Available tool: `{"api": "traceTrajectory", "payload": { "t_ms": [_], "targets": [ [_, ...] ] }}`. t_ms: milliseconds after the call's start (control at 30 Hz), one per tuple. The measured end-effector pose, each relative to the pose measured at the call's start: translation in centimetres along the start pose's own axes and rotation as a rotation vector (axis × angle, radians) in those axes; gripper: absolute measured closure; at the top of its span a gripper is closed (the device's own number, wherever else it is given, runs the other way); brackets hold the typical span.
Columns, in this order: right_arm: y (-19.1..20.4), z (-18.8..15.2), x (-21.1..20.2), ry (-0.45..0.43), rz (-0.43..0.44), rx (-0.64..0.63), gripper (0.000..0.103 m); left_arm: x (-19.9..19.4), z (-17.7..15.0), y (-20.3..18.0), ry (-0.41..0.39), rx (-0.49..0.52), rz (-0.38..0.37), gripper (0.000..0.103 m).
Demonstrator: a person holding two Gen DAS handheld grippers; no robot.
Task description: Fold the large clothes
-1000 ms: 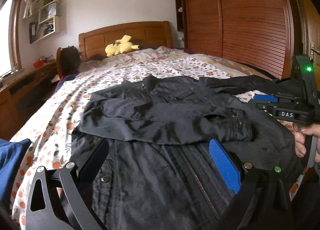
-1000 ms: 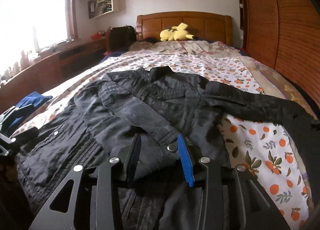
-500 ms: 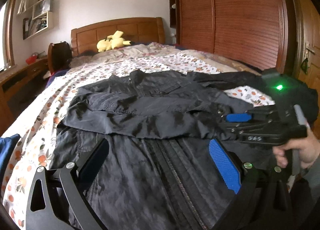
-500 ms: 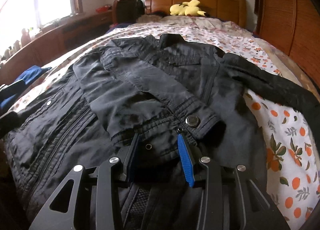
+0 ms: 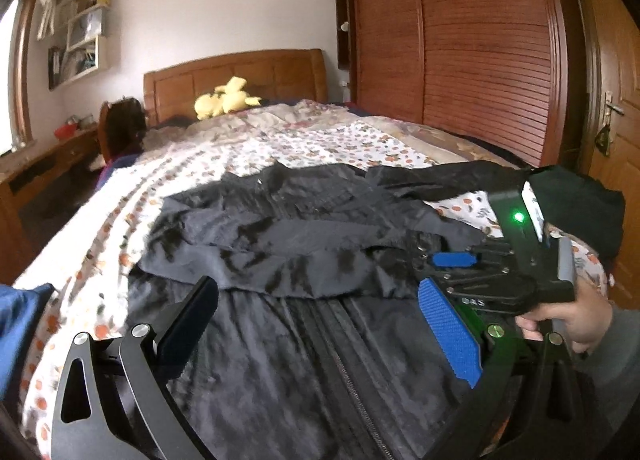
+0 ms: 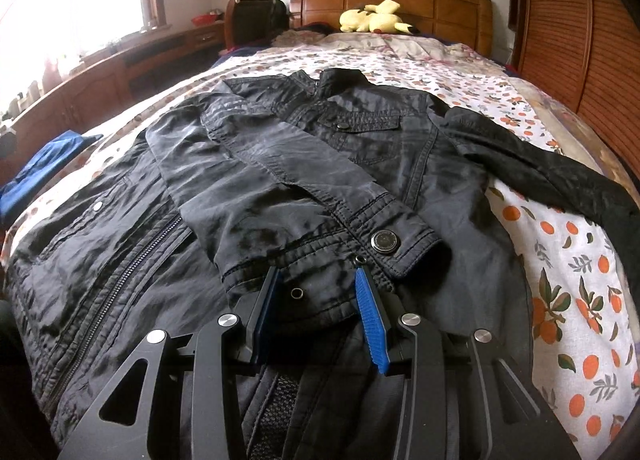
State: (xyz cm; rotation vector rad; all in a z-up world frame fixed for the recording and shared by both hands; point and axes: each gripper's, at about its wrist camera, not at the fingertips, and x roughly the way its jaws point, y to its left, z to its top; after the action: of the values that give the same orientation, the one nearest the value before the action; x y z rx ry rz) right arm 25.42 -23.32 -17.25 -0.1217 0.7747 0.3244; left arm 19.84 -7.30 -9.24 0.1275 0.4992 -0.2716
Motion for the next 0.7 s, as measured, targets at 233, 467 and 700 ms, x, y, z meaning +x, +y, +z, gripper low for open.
{"api": "traceTrajectory", "payload": {
  "t_ms": [233, 467, 700],
  "targets": [
    [0.2, 0.2, -0.4, -0.011, -0.005, 0.001, 0.066, 1.9, 1.0, 1.6, -0.010, -0.037, 0.010, 0.002],
    [0.0, 0.0, -0.8, -0.034, -0.013, 0.011, 0.066, 5.7, 1.2, 3.6, -0.011, -0.054, 0.012, 0.002],
    [-0.2, 0.0, -0.9, -0.046, -0.016, 0.015, 0.066, 9.2, -0.2, 5.0, 0.006, -0.085, 0.009, 0.002]
  ]
}}
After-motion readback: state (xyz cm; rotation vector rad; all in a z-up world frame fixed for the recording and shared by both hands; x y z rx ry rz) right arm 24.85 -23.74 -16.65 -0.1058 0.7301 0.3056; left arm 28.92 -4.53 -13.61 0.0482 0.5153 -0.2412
